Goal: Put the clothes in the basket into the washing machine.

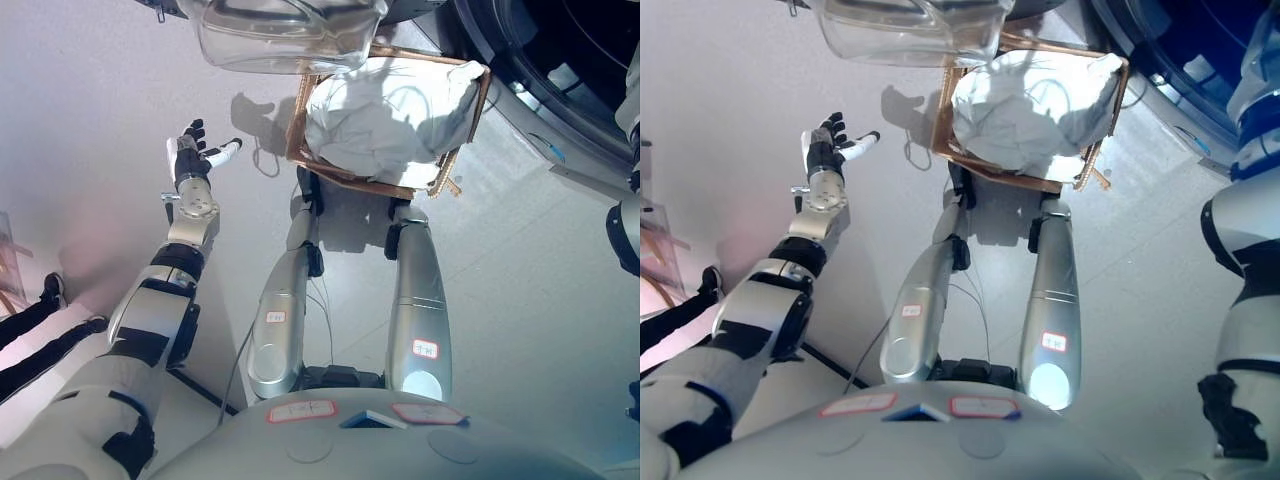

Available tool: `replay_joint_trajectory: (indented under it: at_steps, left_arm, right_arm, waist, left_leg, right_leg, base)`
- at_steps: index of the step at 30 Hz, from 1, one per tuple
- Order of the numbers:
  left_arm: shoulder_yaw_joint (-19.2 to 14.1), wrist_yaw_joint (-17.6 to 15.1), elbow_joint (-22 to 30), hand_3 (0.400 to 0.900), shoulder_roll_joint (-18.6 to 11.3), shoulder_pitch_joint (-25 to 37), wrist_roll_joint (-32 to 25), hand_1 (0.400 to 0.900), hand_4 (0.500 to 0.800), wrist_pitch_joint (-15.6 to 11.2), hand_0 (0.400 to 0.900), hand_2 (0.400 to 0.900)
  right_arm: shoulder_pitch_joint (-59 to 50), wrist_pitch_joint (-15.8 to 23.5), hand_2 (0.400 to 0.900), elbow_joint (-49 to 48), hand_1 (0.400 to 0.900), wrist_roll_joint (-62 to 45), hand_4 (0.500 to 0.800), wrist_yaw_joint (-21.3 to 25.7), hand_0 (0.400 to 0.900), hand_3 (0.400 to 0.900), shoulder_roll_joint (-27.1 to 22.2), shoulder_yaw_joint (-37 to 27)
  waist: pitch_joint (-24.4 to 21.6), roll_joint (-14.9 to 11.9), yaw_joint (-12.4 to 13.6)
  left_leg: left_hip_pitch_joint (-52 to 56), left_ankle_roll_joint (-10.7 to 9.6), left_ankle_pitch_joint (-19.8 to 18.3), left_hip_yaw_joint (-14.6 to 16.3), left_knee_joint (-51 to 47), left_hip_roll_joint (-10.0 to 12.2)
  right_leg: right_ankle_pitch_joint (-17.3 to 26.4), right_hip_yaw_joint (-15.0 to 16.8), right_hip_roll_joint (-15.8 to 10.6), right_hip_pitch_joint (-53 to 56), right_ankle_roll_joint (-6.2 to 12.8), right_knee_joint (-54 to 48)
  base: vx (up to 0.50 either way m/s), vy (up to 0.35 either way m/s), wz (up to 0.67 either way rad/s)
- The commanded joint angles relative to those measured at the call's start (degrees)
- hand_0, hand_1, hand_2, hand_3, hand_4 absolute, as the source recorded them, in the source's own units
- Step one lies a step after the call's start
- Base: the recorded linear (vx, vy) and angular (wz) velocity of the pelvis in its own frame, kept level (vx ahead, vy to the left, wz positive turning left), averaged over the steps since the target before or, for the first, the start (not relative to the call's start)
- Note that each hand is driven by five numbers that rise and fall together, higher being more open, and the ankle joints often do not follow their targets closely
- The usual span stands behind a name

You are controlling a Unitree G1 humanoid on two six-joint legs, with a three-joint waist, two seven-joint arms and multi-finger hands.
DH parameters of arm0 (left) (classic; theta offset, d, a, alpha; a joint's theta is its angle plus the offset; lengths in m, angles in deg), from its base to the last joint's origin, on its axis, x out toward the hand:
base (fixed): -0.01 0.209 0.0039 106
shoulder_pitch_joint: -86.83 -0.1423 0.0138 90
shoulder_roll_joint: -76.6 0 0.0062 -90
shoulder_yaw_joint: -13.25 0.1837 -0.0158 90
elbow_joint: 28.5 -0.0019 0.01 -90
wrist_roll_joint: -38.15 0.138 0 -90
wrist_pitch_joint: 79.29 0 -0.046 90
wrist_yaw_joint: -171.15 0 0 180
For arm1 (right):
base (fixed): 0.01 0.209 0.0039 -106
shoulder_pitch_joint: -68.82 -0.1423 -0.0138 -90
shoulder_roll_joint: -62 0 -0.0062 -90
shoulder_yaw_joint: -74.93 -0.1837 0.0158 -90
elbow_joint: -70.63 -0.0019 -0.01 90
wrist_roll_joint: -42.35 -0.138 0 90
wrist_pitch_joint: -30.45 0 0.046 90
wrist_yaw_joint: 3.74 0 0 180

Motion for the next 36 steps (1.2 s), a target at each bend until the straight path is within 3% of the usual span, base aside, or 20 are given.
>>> replay_joint_trajectory:
  at_steps: [1, 11, 14, 15, 20, 21, 22, 23, 24, 28, 36]
  left_arm:
    - [3.1, -2.1, -4.2, 0.900, -1.0, -3.0, -1.2, 0.900, 0.800, -2.1, 0.900, 0.900]
    - [0.8, -1.4, -3.5, 0.900, -1.2, -5.4, -0.4, 0.900, 0.800, -1.8, 0.900, 0.900]
    - [0.1, -0.9, -2.9, 0.900, -1.1, -6.7, 0.2, 0.900, 0.800, -1.4, 0.900, 0.900]
    - [-0.4, -0.7, -2.6, 0.900, -1.0, -7.4, 0.3, 0.900, 0.800, -1.1, 0.900, 0.900]
    - [-1.5, -0.6, -2.0, 0.900, -1.0, -9.2, 1.0, 0.900, 0.800, -0.6, 0.900, 0.900]
    - [-5.1, 0.5, 10.7, 0.900, -3.5, -26.0, 7.4, 0.900, 0.800, -0.3, 0.900, 0.900]
    - [-4.1, -0.9, 9.1, 0.900, -2.2, -26.2, 9.0, 0.900, 0.800, 1.3, 0.900, 0.900]
    - [-4.8, 0.1, 14.3, 0.900, -2.4, -33.0, 10.1, 0.900, 0.800, -0.4, 0.900, 0.900]
    - [-5.5, 3.8, 12.7, 0.900, -1.4, -34.5, 7.8, 0.900, 0.800, -0.4, 0.900, 0.900]
    - [-7.2, 2.6, 2.9, 0.900, 0.0, -30.2, 7.5, 0.900, 0.800, 0.9, 0.900, 0.900]
    - [-9.7, 3.4, -4.9, 0.900, 0.8, -29.5, 7.8, 0.900, 0.800, 1.5, 0.900, 0.900]
  right_arm:
    - [-11.0, -2.1, 0.900, -0.2, 0.900, 1.4, 0.800, 1.6, 0.900, 0.900, -0.4, 4.2]
    - [5.8, 12.4, 0.900, -24.0, 0.900, -29.5, 0.800, 1.0, 0.900, 0.900, 3.6, -15.3]
    - [13.2, 15.3, 0.900, -29.6, 0.900, -38.9, 0.800, -0.1, 0.900, 0.900, 6.5, -22.1]
    - [18.2, 17.1, 0.900, -31.5, 0.900, -44.9, 0.800, -0.3, 0.900, 0.900, 9.7, -26.6]
    - [26.2, 18.9, 0.900, -34.8, 0.900, -51.5, 0.800, -1.7, 0.900, 0.900, 14.1, -32.1]
    - [37.9, 20.3, 0.900, -38.5, 0.900, -56.7, 0.800, -2.1, 0.900, 0.900, 16.4, -41.4]
    - [40.8, 22.0, 0.900, -41.9, 0.900, -56.7, 0.800, -2.1, 0.900, 0.900, 17.8, -41.2]
    - [45.9, 21.6, 0.900, -43.3, 0.900, -57.8, 0.800, -3.5, 0.900, 0.900, 18.3, -43.1]
    - [47.6, 21.5, 0.900, -42.4, 0.900, -58.9, 0.800, -3.7, 0.900, 0.900, 19.2, -45.1]
    - [56.2, 21.9, 0.900, -41.2, 0.900, -60.2, 0.800, -5.5, 0.900, 0.900, 24.4, -45.9]
    - [64.4, 20.0, 0.900, -33.0, 0.900, -57.5, 0.800, -7.2, 0.900, 0.900, 28.0, -47.2]
  waist:
    - [-9.8, -0.9, 0.0]
    - [-8.5, -1.5, -1.2]
    - [-8.1, -1.8, -1.7]
    - [-8.0, -1.9, -2.0]
    - [-7.8, -2.4, -2.2]
    - [-7.4, -2.3, -0.7]
    - [-6.9, -2.8, -0.8]
    - [-6.5, -3.0, -0.5]
    - [-6.6, -3.4, -0.1]
    - [-7.0, -5.4, -1.1]
    - [-9.5, -8.4, -2.4]
  left_leg:
    - [7.0, -3.8, -4.3, -4.2, -2.0, -0.9]
    - [9.0, -3.3, -5.4, -3.9, -1.0, -0.8]
    - [9.2, -3.0, -6.0, -3.9, -0.1, -0.9]
    - [9.2, -2.7, -6.4, -3.9, 0.4, -1.0]
    - [9.5, -2.2, -7.2, -3.9, 1.4, -1.2]
    - [9.7, -1.4, -8.2, -4.9, 3.2, -1.7]
    - [9.7, -1.2, -8.5, -5.0, 4.0, -1.8]
    - [9.9, -0.8, -8.9, -5.1, 4.5, -2.1]
    - [10.4, -0.6, -9.1, -5.3, 4.9, -2.3]
    - [14.9, -0.2, -10.5, -5.6, 5.1, -2.8]
    - [25.7, 0.1, -12.4, -5.4, 3.2, -3.3]
  right_leg:
    - [9.6, -4.5, 2.9, 11.0, -2.17, -17.9]
    - [9.8, -4.3, 3.0, 13.8, -2.28, -18.6]
    - [10.0, -4.4, 2.8, 14.3, -2.43, -18.6]
    - [10.1, -4.6, 2.6, 14.6, -2.42, -18.8]
    - [10.5, -4.7, 2.3, 15.1, -2.41, -18.6]
    - [10.6, -5.6, 1.4, 16.4, -2.32, -17.9]
    - [10.8, -5.8, 1.3, 16.8, -2.30, -17.7]
    - [10.9, -6.0, 1.1, 17.6, -2.19, -17.7]
    - [11.1, -6.2, 0.9, 18.6, -2.08, -18.0]
    - [11.8, -6.4, 0.6, 24.5, -1.56, -20.6]
    - [12.3, -6.1, 1.1, 36.9, -0.60, -26.1]
  base:
    - [0.00, 0.000, 0.00]
    - [-0.01, 0.010, -0.02]
    - [-0.04, 0.024, 0.03]
    - [-0.04, 0.023, 0.02]
    - [-0.03, 0.020, 0.07]
    - [-0.08, -0.017, 0.43]
    - [-0.11, -0.008, 0.49]
    - [-0.06, -0.008, 0.14]
    - [-0.03, 0.026, 0.07]
    - [0.01, 0.064, -0.08]
    - [0.03, 0.077, -0.13]
